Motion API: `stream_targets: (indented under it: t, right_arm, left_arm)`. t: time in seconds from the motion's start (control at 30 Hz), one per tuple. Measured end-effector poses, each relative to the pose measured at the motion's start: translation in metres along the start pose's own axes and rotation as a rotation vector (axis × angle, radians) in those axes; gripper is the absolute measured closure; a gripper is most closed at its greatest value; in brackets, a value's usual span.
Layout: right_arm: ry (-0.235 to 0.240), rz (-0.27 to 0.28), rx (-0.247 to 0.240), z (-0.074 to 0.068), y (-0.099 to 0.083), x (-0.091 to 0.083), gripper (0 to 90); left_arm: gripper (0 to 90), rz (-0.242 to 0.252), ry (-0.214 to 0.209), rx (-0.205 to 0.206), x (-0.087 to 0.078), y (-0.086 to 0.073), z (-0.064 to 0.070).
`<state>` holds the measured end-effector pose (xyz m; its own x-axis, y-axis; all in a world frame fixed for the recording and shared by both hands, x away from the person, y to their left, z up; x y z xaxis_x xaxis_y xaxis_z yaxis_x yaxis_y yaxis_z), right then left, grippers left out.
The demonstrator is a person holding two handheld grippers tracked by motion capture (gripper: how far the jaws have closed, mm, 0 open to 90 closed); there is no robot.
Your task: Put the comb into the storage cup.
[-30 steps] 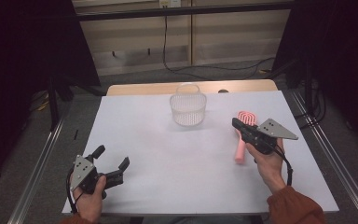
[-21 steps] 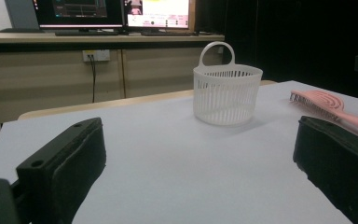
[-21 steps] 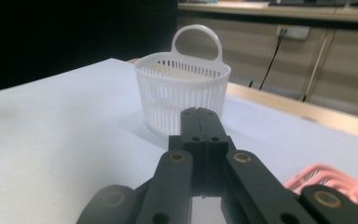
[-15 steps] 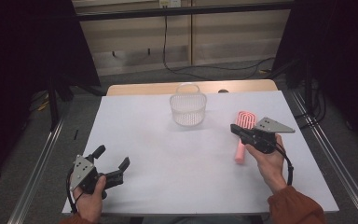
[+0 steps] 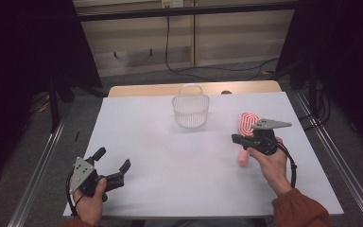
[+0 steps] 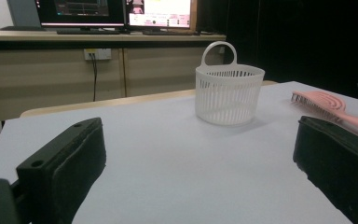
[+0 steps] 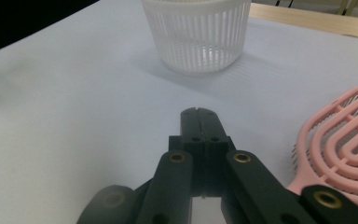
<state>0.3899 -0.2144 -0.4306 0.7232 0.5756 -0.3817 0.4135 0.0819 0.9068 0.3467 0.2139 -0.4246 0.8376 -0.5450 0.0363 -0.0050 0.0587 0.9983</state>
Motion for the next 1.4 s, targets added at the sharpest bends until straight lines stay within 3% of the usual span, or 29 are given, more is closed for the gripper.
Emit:
stream_targets:
  t: [0.3, 0.4, 0.77, 1.4]
  right_arm:
    - [0.001, -0.070, 0.011, -0.006, -0.002, 0.001, 90.0]
    - [0.002, -0.124, 0.015, -0.007, -0.008, 0.005, 90.0]
    - [0.001, -0.209, 0.017, -0.003, -0.025, 0.008, 90.0]
    - [-0.017, -0.276, 0.020, 0.002, -0.039, 0.008, 90.0]
  left_arm:
    - [2.4, -0.002, 0.001, 0.002, 0.001, 0.000, 0.000]
    - [2.4, -0.004, 0.003, 0.006, 0.000, 0.000, 0.000]
    - [2.4, -0.003, -0.001, -0.003, 0.002, 0.000, 0.000]
    - [2.4, -0.007, 0.002, -0.011, 0.002, 0.000, -0.002]
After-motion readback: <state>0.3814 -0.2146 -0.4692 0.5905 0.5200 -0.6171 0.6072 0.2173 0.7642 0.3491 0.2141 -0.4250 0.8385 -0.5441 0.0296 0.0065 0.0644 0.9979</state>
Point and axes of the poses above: each handheld gripper's, and its own axes: x roughly forward along the jaws, y roughly out of its top, z roughly to its right, the point moved 6 cm from there along x, roughly forward along the jaws, and after that the axes turned 9 degrees about z, right-handed, at the moved point
